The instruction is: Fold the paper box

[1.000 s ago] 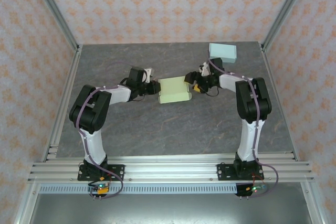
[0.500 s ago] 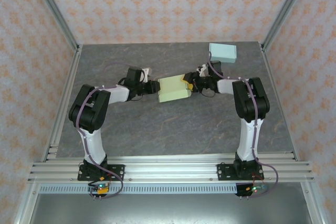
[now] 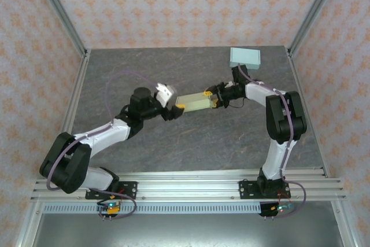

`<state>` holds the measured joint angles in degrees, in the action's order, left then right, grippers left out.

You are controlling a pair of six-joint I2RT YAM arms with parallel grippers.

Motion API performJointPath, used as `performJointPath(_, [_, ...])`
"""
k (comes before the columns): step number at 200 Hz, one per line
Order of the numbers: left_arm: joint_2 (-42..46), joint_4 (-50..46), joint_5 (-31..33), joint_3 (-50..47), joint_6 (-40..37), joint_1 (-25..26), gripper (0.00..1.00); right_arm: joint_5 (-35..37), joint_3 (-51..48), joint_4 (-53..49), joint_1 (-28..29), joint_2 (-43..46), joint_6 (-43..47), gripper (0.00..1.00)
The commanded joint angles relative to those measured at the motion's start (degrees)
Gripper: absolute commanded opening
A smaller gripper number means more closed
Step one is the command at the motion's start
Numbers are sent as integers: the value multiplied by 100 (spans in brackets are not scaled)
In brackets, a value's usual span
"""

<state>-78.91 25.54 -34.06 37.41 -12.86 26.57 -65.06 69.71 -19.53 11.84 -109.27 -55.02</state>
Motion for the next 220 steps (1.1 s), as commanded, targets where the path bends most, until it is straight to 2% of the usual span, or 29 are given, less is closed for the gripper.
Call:
performJointPath(1, [-12,-140,240,-223,-1809,152,70,-483,34,-1399,-15,80,208,36])
performJointPath(36, [-22,-605,517,-209,-2433,437,71,-407,66,-1335,-23,35,-16,36])
performJointPath(82, [-409,-715,1735,37,-2640,787,71,-319,147,-1265,-24,-1,-187,36])
performJointPath(121, [-794,-700,1954,160,-2783,904,69,-304,41,-971,-23,93,-427,36])
performJointPath(129, [-841,-707,2030,185,-2842,937,65,-294,-17,-878,-23,111,-522,36])
performJointPath(140, [-879,-807,2117,260,-2884,958,53,-304,-45,-859,-21,111,-553,36])
performJointPath(154, [-832,-991,2067,328,-3032,959,49,-325,-46,-868,-26,125,-511,40])
performJointPath(174, [-721,-1319,2029,458,-3117,957,47,-315,12,-907,-23,134,-412,52])
performJointPath(193, [-740,-2116,1792,820,-3190,958,46,-148,224,-1192,-107,167,9,64])
performJointPath(220, [-1163,-3374,1437,1591,-3233,893,46,194,305,-1192,-539,439,473,71])
